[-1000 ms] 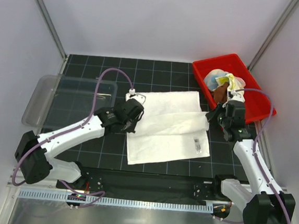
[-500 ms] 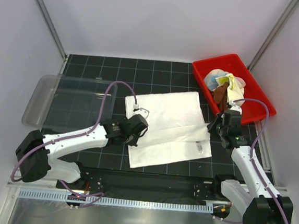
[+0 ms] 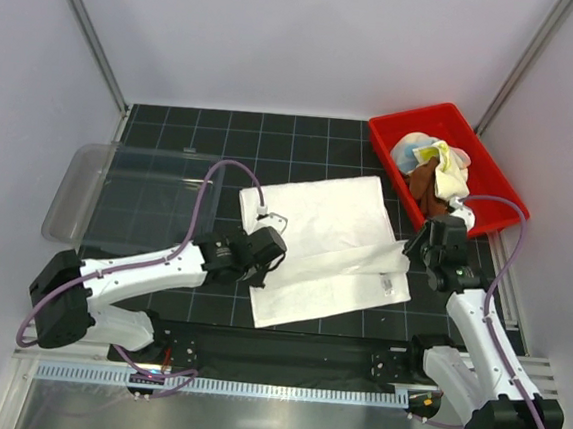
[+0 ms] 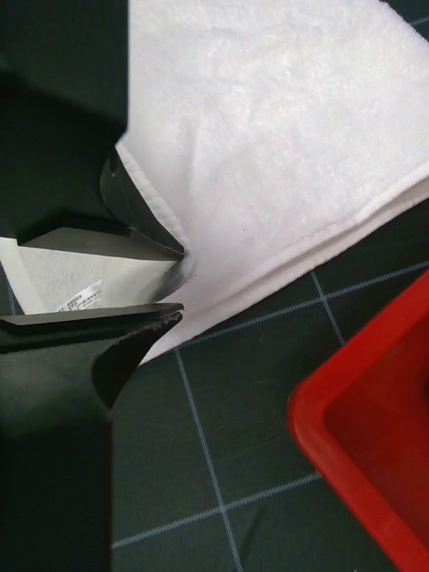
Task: Fold and stack the towels
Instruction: Fold the towel
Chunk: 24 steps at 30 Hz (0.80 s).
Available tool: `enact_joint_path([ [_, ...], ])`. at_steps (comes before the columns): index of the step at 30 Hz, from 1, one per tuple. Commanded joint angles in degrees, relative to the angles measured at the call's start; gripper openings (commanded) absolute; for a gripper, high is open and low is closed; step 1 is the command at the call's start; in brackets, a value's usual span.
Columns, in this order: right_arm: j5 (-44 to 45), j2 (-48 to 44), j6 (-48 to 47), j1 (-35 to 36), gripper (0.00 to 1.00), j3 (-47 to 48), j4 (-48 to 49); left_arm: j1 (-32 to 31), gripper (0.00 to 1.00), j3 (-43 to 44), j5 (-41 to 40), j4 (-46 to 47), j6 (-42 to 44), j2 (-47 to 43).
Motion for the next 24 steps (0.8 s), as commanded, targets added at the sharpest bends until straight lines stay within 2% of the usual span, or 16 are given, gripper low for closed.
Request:
enact_joint_path([
  [1, 6.94, -1.69, 2.35, -0.3, 0.35, 3.74, -4.32, -0.94, 0.2, 1.61, 1.24, -6.35, -0.72, -2.25],
  [2, 8.25, -1.95, 2.79, -0.3, 0.43, 4.01, -6.16, -1.12, 0.3, 1.61, 1.86, -6.97, -0.99, -2.25],
  [5, 10.19, -3.79, 3.67, -0.38, 0.5, 5.15, -8.81, -2.52, 0.4, 1.17, 3.97, -8.03, -2.21, -3.21],
  [10, 6.52, -5.12, 2.7, -0.38, 0.45, 7.6, -7.5, -2.7, 0.44, 0.99, 8.54, -4.96, -3.28, -9.96],
  [12, 3.62, -3.89, 2.88, -0.38, 0.45, 8.57, -6.62, -2.7, 0.5, 0.55, 8.64, -2.41, -3.28, -11.65],
  [14, -0.08, -1.0, 2.88, -0.3, 0.45, 9.28, -4.51, -2.44, 0.59, 0.2, 5.49, -1.88, -3.45, -11.75],
  [16, -3.75, 1.81, 1.92, -0.3, 0.45, 10.33, -2.15, -1.21, 0.6, 0.72, 4.33, -2.67, -3.01, -10.26],
  [17, -5.43, 6.09, 0.26, -0.38, 0.45, 11.12, -1.88, -0.25, 0.6, 0.9, 3.89, -2.84, -3.01, -8.51],
  [18, -6.23, 8.31, -0.63, -0.38, 0.44, 12.26, -1.79, 2.63, 0.59, 1.51, 5.11, -2.32, -2.92, -7.71],
  [19, -11.89, 11.38, -1.59, -0.38, 0.44, 14.88, -1.96, 4.14, 0.59, 1.95, 6.77, -1.71, -2.31, -6.66],
  [22, -17.03, 22.2, -6.86, -0.3, 0.44, 22.6, -6.77, 9.59, 0.59, 5.54, 9.51, -1.7, -0.3, -3.14],
  [24, -17.49, 28.33, -10.46, -0.3, 0.46, 26.23, -9.85, 13.18, 0.6, 7.75, 10.3, -2.84, 1.29, -0.42],
])
